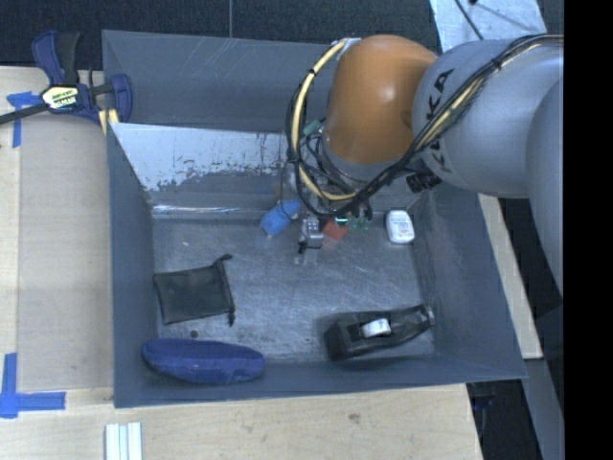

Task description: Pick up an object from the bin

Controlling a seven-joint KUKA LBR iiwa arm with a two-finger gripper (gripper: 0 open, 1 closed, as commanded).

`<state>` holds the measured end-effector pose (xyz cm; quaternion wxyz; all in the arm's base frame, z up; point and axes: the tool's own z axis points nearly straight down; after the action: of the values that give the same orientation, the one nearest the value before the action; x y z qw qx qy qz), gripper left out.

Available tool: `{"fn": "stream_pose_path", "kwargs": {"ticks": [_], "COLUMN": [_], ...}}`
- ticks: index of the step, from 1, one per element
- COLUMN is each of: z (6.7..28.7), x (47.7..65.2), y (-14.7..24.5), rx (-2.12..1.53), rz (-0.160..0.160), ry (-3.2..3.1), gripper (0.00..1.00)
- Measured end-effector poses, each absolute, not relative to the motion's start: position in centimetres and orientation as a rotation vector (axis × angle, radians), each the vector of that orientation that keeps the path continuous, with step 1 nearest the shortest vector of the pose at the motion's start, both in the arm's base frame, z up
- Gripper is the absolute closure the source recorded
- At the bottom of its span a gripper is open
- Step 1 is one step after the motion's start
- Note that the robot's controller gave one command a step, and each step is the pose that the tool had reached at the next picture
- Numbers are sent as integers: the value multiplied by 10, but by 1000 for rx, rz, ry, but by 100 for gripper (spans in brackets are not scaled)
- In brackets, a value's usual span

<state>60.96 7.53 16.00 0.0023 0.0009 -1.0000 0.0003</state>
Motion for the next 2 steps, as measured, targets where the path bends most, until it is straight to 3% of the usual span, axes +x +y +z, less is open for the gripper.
{"fn": "stream_pose_path", "kwargs": {"ticks": [1, 2], "z": [66, 101], "x": [607, 567], "y": [196, 238], "rx": [173, -125], "rz": [-5, -4], "ry": [-3133, -3139], "gripper": [0, 0]}}
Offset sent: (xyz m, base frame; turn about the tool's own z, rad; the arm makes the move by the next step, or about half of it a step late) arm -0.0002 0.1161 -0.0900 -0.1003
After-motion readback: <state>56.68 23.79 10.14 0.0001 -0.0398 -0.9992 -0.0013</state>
